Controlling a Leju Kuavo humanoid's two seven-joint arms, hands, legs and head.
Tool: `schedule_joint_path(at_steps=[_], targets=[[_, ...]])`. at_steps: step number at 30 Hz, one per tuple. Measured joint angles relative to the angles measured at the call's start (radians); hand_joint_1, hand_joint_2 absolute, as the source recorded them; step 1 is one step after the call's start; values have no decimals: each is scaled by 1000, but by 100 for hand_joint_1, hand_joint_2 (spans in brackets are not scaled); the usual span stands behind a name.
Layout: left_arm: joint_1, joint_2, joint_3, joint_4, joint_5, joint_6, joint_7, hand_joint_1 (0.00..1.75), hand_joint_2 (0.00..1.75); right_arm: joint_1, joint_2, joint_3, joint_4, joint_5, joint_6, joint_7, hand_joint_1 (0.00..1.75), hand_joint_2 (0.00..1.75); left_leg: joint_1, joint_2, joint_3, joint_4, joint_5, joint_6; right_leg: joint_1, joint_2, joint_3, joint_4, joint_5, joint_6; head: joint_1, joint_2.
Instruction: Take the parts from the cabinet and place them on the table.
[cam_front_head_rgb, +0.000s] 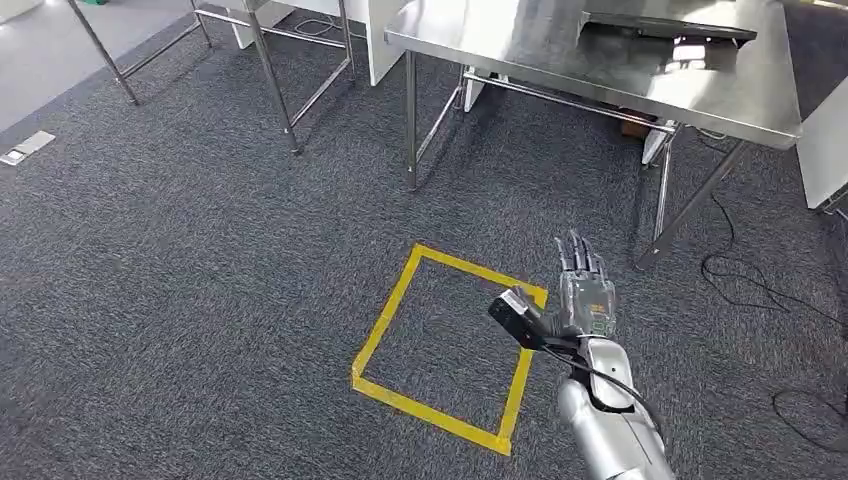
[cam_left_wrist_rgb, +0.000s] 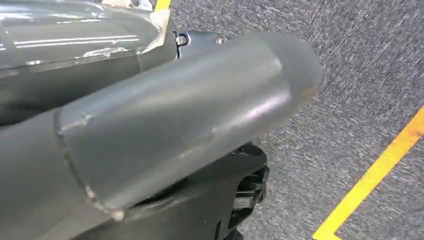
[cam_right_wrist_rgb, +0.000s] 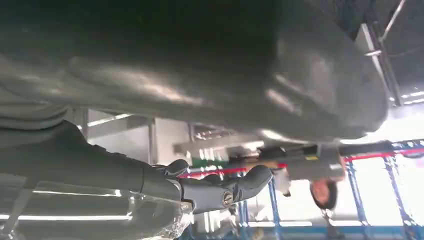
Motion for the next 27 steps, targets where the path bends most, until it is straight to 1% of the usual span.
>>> schedule_joint_path(at_steps=[1, 2, 3, 4, 5, 6, 7, 8, 9, 10, 11, 12, 13, 14, 15, 16, 17, 18, 19, 20, 21, 22, 23, 24, 25, 26, 27], targets=[[1, 0, 3, 1, 2, 2, 1, 0, 0, 7, 0, -5, 4, 0, 0, 0, 0, 0, 1, -3, -2, 0, 3, -4, 2, -3, -1, 1, 2, -3, -1, 0], [2, 0, 5, 2, 9, 9, 1, 0, 0, 17, -1, -16, 8, 0, 0, 0, 0, 0, 4, -11, -2, -6, 8, -12, 5, -10, -1, 3, 4, -7, 0, 0], [2, 1, 10, 3, 19, 23, 5, 0, 0, 25, 1, -38, 19, 3, 0, 0, 0, 0, -1, -21, -3, -6, 10, -18, -4, -19, 0, -8, 12, -16, 0, 0], [4, 0, 17, 4, 27, 34, 8, 0, 0, 34, 3, -63, 35, 11, -1, -1, 0, 0, -2, 14, -10, 9, -8, -20, -8, -33, 3, -13, 18, -21, -1, 0], [4, 0, 23, 5, 34, 49, 10, 0, 0, 51, 5, -99, 55, 30, -2, -4, 0, 0, -3, 47, -27, 52, -46, -24, -10, -41, 2, -14, 20, -25, -11, 0], [3, -1, 29, 5, 42, 63, 16, 0, 0, 73, 4, -146, 79, 51, -2, -4, 0, 0, 0, 68, -60, 131, -95, -29, -8, -55, 2, -14, 19, -26, -13, 0], [4, -1, 35, 5, 46, 78, 20, 0, 0, 97, 4, -194, 108, 73, -3, -8, 0, 0, 1, 79, -96, 213, -136, -33, -6, -73, 0, -14, 19, -26, -13, 0], [4, -1, 38, 6, 48, 91, 23, 0, 0, 117, 3, -241, 138, 97, -3, -3, 0, 0, 1, 85, -121, 271, -159, -36, -5, -87, -2, -13, 19, -26, -13, 0], [6, -1, 43, 6, 49, 110, 24, 0, 0, 130, 3, -286, 180, 122, -2, 16, 0, 0, 2, 89, -128, 297, -163, -37, -5, -101, -4, -13, 19, -26, -13, 0], [6, -1, 46, 6, 50, 128, 32, 0, 0, 139, 4, -325, 229, 146, 1, 48, 0, 0, 3, 90, -111, 275, -146, -37, -5, -114, -5, -13, 19, -26, -13, 0], [6, -1, 50, 6, 50, 148, 49, 0, 0, 146, 4, -357, 284, 167, 19, 90, 0, 0, 4, 95, -67, 207, -111, -35, -5, -126, -5, -13, 19, -26, -13, 0], [6, -1, 50, 6, 48, 165, 63, 0, 0, 153, 4, -376, 325, 180, 42, 117, 0, 0, 4, 106, -11, 120, -76, -32, -5, -134, -4, -13, 18, -26, -13, 0], [5, -2, 50, 6, 40, 184, 84, 0, 0, 168, 10, -393, 364, 188, 70, 155, 0, 0, 2, 140, 49, 30, -52, -26, -3, -141, -2, -12, 18, -25, -14, 0], [2, -4, 50, 6, 27, 204, 112, 0, 0, 184, 15, -405, 391, 195, 101, 183, 0, 0, -8, 175, 67, -8, -68, -21, 7, -149, -3, -11, 15, -21, -13, 0], [1, -5, 48, 7, 11, 223, 145, 0, 0, 199, 20, -412, 416, 201, 139, 206, 0, 0, -7, 157, 63, -9, -60, -12, 9, -154, -3, -10, 14, -17, -8, 0], [1, -7, 47, 8, 0, 244, 178, 0, 0, 210, 27, -419, 443, 210, 180, 227, 0, 0, -10, 149, 60, -8, -60, -11, 8, -162, -1, -9, 14, -16, -6, 0], [1, -10, 45, 9, -10, 262, 209, 0, 0, 222, 36, -422, 461, 221, 215, 245, 0, 0, -12, 141, 58, -9, -60, -6, 7, -169, 1, -11, 13, -11, -6, 0], [0, -12, 39, 10, -24, 288, 247, 0, 0, 234, 48, -424, 477, 232, 258, 267, 0, 0, -10, 127, 58, -16, -55, 2, 11, -181, 5, -10, 11, -6, -6, 0], [-2, -16, 32, 10, -29, 306, 269, 0, 0, 245, 53, -425, 489, 238, 285, 281, 0, 0, -1, 118, 63, -21, -47, 10, 2, -140, -9, 5, -1, 2, -6, 0], [-4, -17, 28, 10, -35, 317, 287, 0, 0, 254, 63, -425, 506, 246, 311, 292, 0, 0, 1, 110, 60, -21, -44, 15, -1, -93, -22, 39, -26, 2, -3, 0], [-6, -18, 22, 11, -41, 320, 298, 0, 0, 263, 67, -425, 521, 252, 335, 300, 0, 0, 1, 101, 56, -21, -41, 20, -3, -69, -49, 106, -63, -3, 0, 0], [-7, -19, 15, 11, -45, 323, 311, 0, 0, 274, 73, -425, 536, 257, 364, 309, 0, 0, 1, 87, 53, -21, -38, 22, -5, -59, -85, 189, -99, -6, -1, 0], [-8, -19, 13, 11, -46, 325, 325, 0, 0, 284, 77, -425, 545, 264, 391, 314, 0, 0, 1, 72, 49, -20, -37, 23, -6, -55, -119, 266, -128, -6, 1, 0], [-9, -19, 8, 13, -48, 326, 348, 0, 0, 291, 83, -425, 555, 273, 431, 320, 0, 0, 1, 57, 46, -20, -34, 22, -8, -53, -140, 315, -139, 0, 2, 0], [-11, -19, 1, 14, -54, 325, 367, 0, 0, 293, 88, -425, 562, 282, 469, 324, 0, 0, 2, 42, 45, -20, -32, 19, -13, -52, -132, 304, -128, 9, 2, 0], [-12, -20, -5, 14, -59, 319, 389, 0, 0, 293, 92, -424, 567, 284, 503, 328, 0, 0, 3, 29, 45, -19, -30, 16, -17, -50, -105, 251, -103, 19, 3, 0], [-15, -23, -15, 15, -67, 298, 438, 0, 0, 291, 97, -422, 570, 286, 569, 331, 0, 0, 5, 15, 45, -18, -28, 12, -23, -42, -52, 150, -62, 32, 3, 0]])
